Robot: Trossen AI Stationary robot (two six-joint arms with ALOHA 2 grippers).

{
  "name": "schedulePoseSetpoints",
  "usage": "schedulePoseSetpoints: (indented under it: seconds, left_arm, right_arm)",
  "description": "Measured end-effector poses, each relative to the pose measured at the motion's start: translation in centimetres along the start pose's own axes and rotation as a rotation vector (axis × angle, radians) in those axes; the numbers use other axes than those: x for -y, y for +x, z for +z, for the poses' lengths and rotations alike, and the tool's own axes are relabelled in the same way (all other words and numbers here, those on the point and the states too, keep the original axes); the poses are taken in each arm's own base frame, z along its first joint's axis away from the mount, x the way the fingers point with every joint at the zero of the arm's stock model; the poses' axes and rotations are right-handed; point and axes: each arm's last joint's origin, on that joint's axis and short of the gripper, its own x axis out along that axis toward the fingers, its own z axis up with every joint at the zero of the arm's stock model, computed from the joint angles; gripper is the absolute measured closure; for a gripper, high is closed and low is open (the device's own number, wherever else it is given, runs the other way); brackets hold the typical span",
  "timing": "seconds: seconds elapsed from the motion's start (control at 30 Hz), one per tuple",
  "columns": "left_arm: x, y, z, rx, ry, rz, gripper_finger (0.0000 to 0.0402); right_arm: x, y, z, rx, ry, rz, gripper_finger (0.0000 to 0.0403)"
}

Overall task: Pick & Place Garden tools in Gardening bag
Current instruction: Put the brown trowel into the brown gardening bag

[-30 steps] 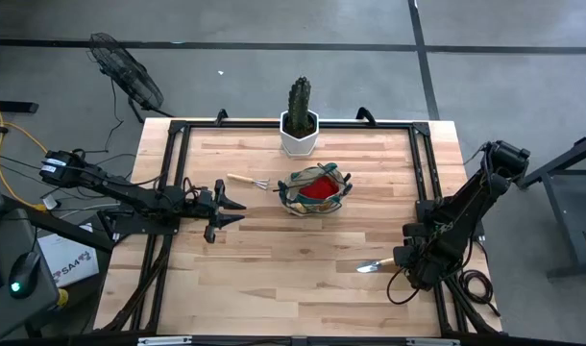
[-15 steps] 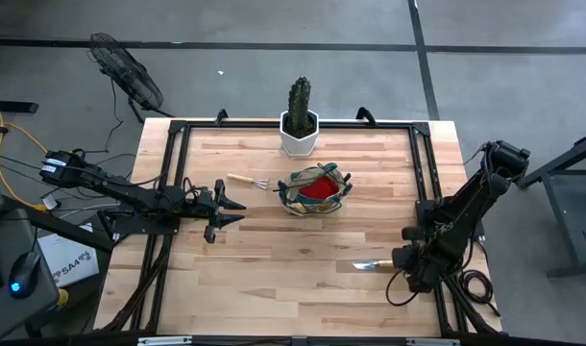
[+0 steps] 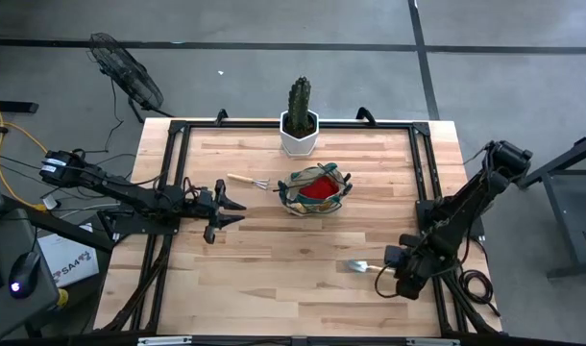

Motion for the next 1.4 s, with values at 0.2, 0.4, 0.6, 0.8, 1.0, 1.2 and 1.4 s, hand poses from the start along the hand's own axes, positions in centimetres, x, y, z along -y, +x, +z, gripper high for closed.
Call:
schedulePoseSetpoints:
  seconds: [0.2,0.4,0.6,0.8,1.0,1.2,1.4]
  left_arm:
    - [0.1,0.1,0.3,0.023,0.000,-0.003,0.0278]
    - [0.5,0.7,1.9,0.084,0.074,-0.058,0.0278]
    - [1.1,2.6,4.3,0.077,0.190,-0.069,0.0278]
    - [1.8,5.2,6.4,-0.028,0.229,-0.063,0.0278]
    - [2.4,8.3,7.8,-0.126,0.304,-0.064,0.0278]
    - [3.0,11.7,8.7,-0.182,0.380,-0.069,0.0278]
    - [3.5,14.9,9.3,-0.221,0.465,-0.079,0.0278]
  right_arm:
    - [-0.2,0.0,0.9,-0.028,0.039,0.077,0.0345]
    - [-0.3,-0.4,2.2,-0.103,0.098,0.147,0.0345]
    - [-1.8,-2.5,4.8,-0.130,0.071,0.280,0.0345]
    - [-2.5,-5.7,7.2,-0.209,0.042,0.341,0.0345]
    - [-1.6,-8.8,9.7,-0.242,0.094,0.329,0.0345]
    - [0.3,-11.0,12.8,-0.133,0.206,0.337,0.0342]
    - [2.1,-12.0,15.0,-0.026,0.232,0.370,0.0347]
